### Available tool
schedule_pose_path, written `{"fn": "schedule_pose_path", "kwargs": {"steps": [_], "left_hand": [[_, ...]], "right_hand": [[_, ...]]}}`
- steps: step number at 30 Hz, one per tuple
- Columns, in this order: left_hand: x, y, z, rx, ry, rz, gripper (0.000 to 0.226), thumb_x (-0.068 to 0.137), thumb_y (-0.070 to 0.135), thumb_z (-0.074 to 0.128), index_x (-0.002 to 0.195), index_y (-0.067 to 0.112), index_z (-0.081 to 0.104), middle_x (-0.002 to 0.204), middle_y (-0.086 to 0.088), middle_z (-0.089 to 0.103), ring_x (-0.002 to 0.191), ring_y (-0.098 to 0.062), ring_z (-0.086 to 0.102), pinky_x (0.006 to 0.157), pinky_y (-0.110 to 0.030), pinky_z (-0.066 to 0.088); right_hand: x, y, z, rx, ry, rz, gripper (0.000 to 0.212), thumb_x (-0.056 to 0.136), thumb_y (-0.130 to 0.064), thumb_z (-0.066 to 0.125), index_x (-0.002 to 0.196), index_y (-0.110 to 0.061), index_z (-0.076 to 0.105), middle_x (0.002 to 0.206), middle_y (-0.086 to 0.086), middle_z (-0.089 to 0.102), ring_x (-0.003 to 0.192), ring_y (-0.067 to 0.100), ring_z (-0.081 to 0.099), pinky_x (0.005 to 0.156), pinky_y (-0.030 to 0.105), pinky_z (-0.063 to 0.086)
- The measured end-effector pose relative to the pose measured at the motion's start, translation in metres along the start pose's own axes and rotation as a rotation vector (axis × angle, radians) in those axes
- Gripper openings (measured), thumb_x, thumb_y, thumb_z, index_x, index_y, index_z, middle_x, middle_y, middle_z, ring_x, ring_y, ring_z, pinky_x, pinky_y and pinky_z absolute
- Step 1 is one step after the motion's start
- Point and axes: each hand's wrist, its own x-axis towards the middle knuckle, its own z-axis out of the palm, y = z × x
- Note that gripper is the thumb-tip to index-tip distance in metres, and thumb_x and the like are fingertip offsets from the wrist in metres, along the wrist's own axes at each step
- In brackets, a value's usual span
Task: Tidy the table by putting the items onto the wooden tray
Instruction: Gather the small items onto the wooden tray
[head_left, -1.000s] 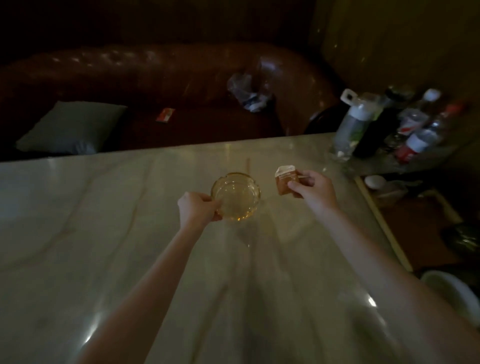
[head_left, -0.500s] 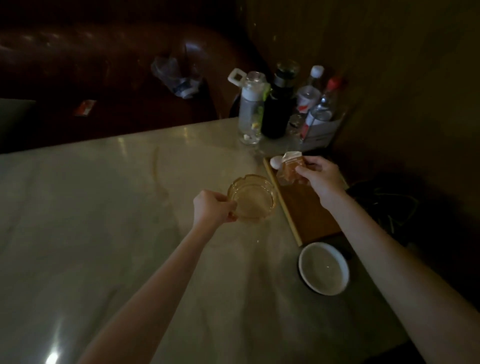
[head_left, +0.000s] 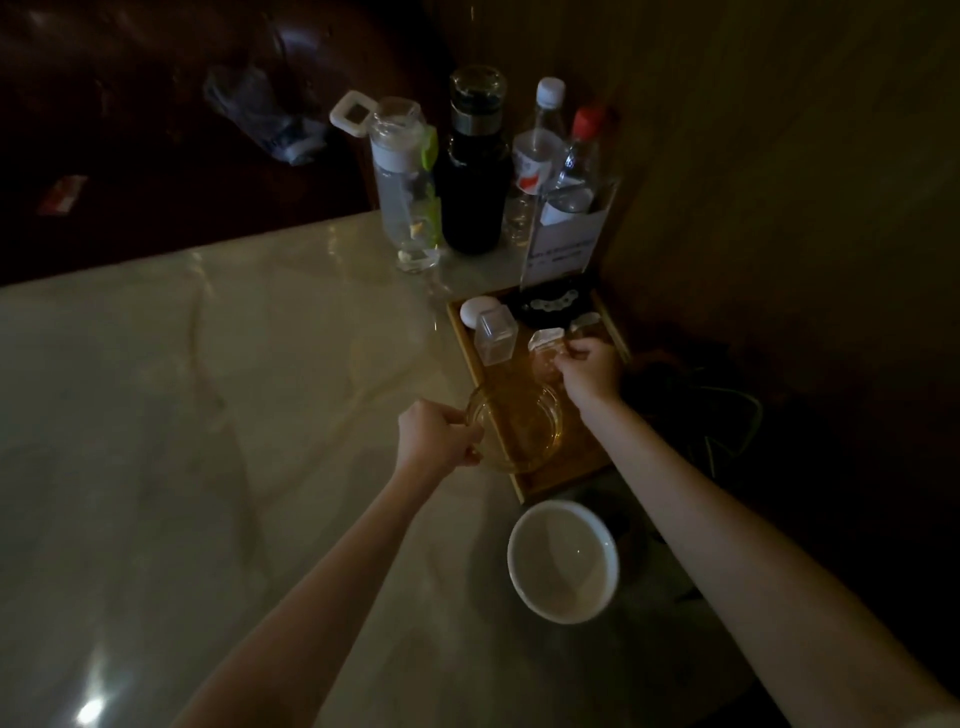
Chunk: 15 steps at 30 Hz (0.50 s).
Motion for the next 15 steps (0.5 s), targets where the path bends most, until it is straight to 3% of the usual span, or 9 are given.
{"fn": "schedule_pose_path", "kwargs": {"steps": [3,6,15], "left_hand": [[0.007,0.0,0.007,0.031,-0.019,0.009,0.006,0.076,0.005,0.065,0.072,0.004,0.07,0.05,-0.003,0.063,0.037,0.0,0.058,0.042,-0.007,0.045],[0.01,-0.001,0.011,0.059,-0.035,0.023,0.007,0.078,0.009,0.066,0.08,0.005,0.071,0.051,-0.002,0.064,0.04,0.0,0.059,0.049,-0.011,0.051],[0.015,-0.003,0.017,0.101,-0.047,0.072,0.02,0.079,0.013,0.067,0.098,0.005,0.069,0.052,0.0,0.063,0.038,0.005,0.056,0.048,-0.005,0.047]], "right_hand": [[0.016,0.001,0.005,-0.021,0.006,0.014,0.028,0.09,0.001,0.05,0.118,0.001,0.055,0.125,0.017,0.058,0.116,0.027,0.056,0.089,0.025,0.045],[0.028,0.003,0.012,-0.042,-0.009,0.039,0.029,0.089,0.003,0.051,0.118,0.002,0.056,0.127,0.019,0.056,0.12,0.028,0.053,0.096,0.029,0.043],[0.052,0.017,0.023,-0.044,-0.065,0.118,0.031,0.084,0.002,0.059,0.115,-0.001,0.059,0.128,0.017,0.056,0.123,0.029,0.05,0.103,0.036,0.041]]}}
